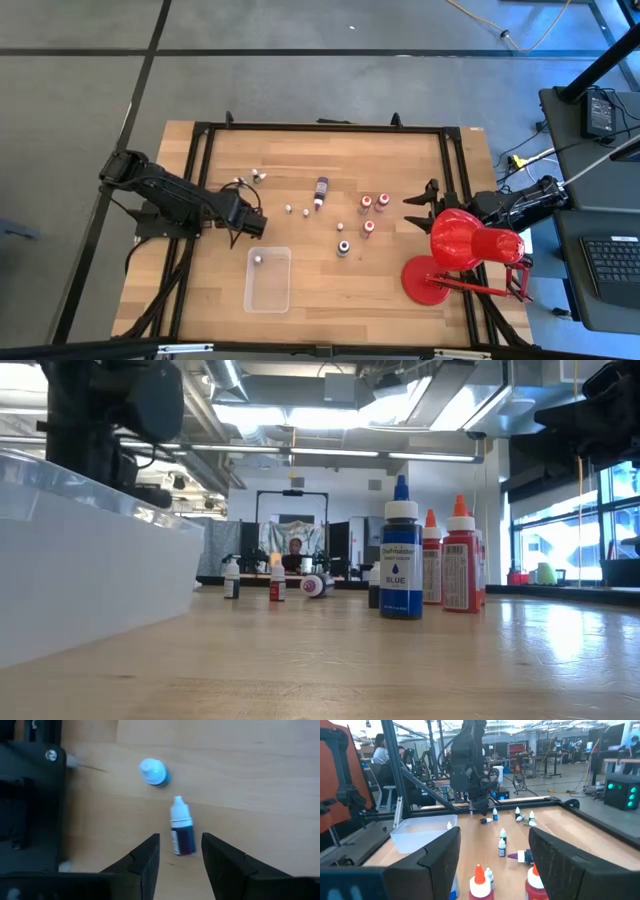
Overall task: Pick & Place food coloring
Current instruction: Put the small red food coloring bottle into the bin
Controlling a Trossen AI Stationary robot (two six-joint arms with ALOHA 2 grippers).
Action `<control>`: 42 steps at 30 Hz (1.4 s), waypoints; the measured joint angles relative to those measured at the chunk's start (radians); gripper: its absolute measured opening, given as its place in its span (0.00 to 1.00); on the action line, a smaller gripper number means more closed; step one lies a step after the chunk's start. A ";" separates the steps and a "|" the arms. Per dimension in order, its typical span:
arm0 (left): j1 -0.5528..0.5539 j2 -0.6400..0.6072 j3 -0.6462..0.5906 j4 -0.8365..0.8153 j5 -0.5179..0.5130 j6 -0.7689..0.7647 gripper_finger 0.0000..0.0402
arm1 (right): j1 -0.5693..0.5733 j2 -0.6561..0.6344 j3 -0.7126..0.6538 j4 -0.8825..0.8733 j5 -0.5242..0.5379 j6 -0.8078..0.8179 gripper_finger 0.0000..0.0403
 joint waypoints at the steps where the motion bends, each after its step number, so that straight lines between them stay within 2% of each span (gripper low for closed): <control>1: 0.000 0.000 -0.010 0.013 0.000 -0.006 0.34 | 0.000 0.000 0.000 -0.001 0.000 0.010 0.59; 13: 0.001 0.000 -0.090 0.141 -0.002 -0.061 0.34 | 0.000 0.000 0.000 -0.005 -0.003 0.026 0.59; 23: 0.002 0.000 -0.108 0.143 -0.030 -0.030 0.31 | 0.000 0.000 0.000 -0.005 -0.003 0.021 0.59; 34: 0.002 0.000 -0.108 0.143 -0.028 -0.024 0.22 | 0.000 0.000 0.000 -0.006 -0.003 0.018 0.59; 42: 0.002 0.000 -0.108 0.143 -0.018 -0.048 0.23 | 0.000 0.000 0.000 -0.011 -0.003 0.019 0.59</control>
